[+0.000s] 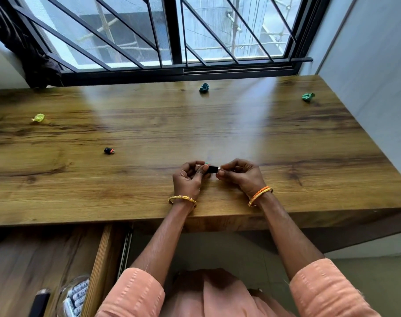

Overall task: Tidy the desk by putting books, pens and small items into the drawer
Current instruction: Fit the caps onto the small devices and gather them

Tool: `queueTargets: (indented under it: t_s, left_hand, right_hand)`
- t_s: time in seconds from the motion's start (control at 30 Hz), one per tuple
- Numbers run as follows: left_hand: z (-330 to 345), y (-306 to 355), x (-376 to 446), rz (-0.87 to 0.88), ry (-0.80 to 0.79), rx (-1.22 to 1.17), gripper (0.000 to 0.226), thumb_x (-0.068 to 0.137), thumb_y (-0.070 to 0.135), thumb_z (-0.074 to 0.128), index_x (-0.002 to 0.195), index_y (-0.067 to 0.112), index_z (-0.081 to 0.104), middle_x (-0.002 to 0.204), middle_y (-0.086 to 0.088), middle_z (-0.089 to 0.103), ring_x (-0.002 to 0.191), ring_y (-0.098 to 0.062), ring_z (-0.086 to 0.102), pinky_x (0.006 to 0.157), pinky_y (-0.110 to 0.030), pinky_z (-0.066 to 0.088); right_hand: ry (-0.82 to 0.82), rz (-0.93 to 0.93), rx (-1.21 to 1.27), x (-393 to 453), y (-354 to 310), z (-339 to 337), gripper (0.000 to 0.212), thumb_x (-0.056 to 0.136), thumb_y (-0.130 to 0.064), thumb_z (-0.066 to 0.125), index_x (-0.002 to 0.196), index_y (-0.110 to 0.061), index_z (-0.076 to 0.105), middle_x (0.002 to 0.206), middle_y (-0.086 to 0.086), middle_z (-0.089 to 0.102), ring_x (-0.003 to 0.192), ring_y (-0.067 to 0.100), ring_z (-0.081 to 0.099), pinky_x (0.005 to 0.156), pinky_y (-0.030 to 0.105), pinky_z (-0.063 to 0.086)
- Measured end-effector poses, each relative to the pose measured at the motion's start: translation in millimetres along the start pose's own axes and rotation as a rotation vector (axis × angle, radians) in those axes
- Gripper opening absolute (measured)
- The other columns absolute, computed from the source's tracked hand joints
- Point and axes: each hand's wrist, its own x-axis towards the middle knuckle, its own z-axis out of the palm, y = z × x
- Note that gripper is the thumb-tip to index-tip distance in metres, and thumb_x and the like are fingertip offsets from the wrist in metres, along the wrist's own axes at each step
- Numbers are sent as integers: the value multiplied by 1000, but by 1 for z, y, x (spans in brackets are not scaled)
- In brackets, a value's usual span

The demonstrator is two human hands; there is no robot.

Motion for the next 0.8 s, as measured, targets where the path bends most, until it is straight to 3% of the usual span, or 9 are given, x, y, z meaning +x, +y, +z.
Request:
queueTargets:
  t_s: [0.37, 0.8]
  left_hand:
    - [-1, -5, 4, -8, 8, 1, 15, 81, -7, 66, 86, 7, 64, 86, -10, 67, 74, -8, 70, 68, -21, 58]
    - [0, 0, 3, -73, 50, -35, 12, 82, -5, 65, 93, -2, 61, 87, -13, 66, 71, -11, 69, 63, -21, 58]
  right_hand:
    - [2, 32, 1, -1, -6, 5, 18, 74, 19, 63, 81, 2, 62, 82, 15, 64, 66, 13, 70, 66, 24, 59]
    - [-29, 36, 36, 1, -1, 5, 18, 75, 16, 64, 78, -1, 60, 86, 17, 66, 71, 20, 70, 67, 26, 59]
